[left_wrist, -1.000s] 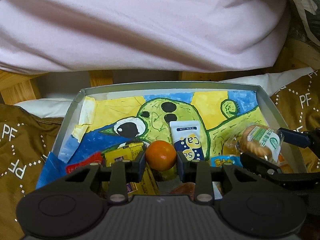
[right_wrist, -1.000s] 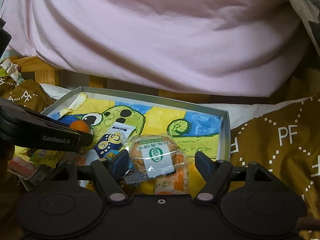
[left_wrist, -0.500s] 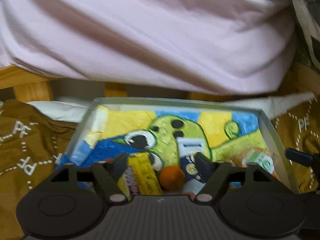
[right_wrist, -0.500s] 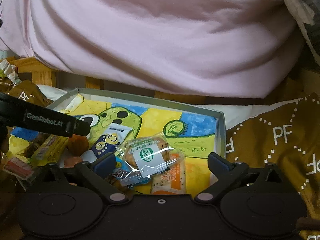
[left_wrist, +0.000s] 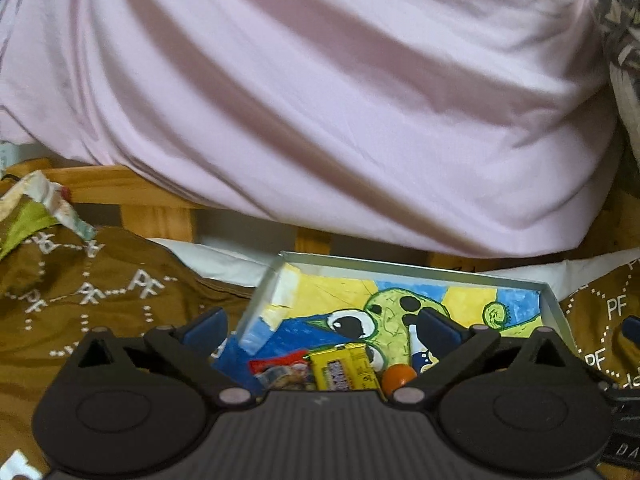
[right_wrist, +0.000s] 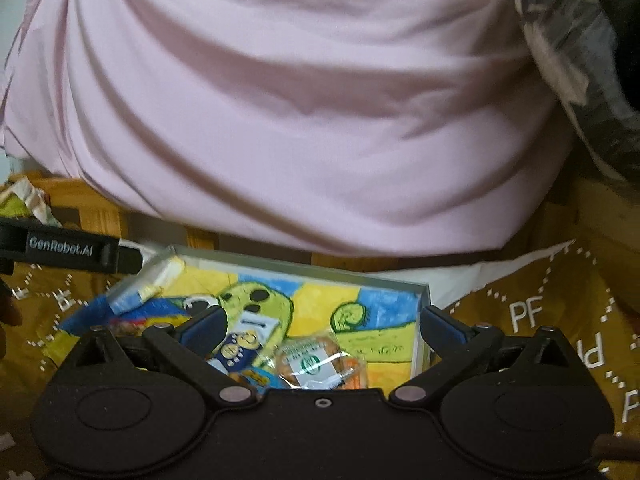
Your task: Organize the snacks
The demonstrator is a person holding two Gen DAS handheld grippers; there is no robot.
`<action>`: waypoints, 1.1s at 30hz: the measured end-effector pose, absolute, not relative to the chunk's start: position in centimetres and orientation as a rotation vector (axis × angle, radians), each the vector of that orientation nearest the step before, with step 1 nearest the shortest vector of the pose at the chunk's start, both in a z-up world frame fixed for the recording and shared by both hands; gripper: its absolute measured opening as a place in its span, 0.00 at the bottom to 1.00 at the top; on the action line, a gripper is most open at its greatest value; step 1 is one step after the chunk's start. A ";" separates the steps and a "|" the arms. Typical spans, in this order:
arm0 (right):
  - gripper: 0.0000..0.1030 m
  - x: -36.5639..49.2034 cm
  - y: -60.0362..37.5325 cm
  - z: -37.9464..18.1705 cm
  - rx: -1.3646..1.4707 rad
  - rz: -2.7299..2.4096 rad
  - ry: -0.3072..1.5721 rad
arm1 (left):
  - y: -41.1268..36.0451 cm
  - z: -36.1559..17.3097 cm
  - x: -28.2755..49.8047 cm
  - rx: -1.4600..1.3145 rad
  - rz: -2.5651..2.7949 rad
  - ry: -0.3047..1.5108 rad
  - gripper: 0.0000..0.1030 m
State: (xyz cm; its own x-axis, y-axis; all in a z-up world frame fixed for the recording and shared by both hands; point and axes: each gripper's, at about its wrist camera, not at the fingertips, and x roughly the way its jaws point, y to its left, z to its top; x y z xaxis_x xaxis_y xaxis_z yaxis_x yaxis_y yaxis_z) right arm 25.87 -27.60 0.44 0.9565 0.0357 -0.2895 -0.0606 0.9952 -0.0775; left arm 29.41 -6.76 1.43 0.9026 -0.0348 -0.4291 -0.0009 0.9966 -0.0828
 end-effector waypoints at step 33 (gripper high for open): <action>0.99 9.1 -24.7 4.0 -0.045 0.087 0.238 | -0.4 3.0 10.9 -0.160 0.105 0.368 1.00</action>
State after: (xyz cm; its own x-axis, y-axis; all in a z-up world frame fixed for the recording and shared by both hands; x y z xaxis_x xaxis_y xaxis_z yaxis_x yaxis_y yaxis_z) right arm 9.11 -24.67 4.04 0.9680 0.0805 -0.2378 -0.0911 0.9953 -0.0340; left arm 10.90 -0.43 2.95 0.9279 0.0732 -0.3656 -0.1311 0.9820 -0.1361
